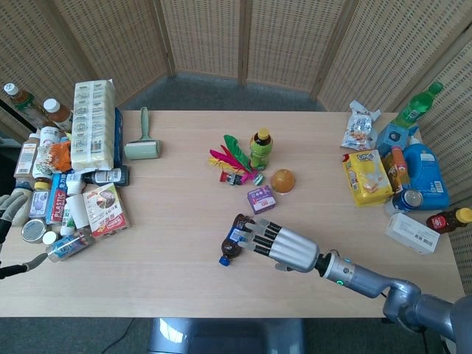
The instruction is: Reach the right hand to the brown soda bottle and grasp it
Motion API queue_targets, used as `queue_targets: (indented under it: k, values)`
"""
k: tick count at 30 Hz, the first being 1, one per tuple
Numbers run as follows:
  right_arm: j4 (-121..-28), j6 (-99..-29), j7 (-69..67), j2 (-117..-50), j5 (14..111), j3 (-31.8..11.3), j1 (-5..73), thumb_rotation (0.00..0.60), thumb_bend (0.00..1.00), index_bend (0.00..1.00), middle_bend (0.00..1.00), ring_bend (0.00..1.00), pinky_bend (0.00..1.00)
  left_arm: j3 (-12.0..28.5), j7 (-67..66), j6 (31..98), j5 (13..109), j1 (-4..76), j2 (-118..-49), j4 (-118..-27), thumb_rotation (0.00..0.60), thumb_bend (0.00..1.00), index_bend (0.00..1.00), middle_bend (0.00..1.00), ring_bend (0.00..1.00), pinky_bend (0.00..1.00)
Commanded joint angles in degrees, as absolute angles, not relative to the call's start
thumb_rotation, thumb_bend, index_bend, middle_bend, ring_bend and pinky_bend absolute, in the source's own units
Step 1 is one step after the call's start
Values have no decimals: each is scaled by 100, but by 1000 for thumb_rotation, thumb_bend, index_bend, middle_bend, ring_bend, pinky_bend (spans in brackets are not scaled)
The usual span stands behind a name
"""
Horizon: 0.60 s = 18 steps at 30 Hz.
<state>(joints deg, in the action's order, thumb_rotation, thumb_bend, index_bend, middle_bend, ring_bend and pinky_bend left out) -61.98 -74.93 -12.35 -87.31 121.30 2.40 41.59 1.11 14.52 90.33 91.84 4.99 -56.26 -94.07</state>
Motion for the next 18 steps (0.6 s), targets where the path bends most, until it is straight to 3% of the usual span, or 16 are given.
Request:
queue_targets:
  k: [1,18]
  values:
    - [-5976,-7191,-1229,-8933,12136,275,4467,600,51,0,0,0,0,117,1451,9000,9160,507,-5639,-9397,600,0,0,0,0,0]
    - [-4846,-6420,-680,-9818,11944,355,5502,600,66,0,0,0,0,186,1461,8722,8908,587,-5716,-9262,600,0,0,0,0,0]
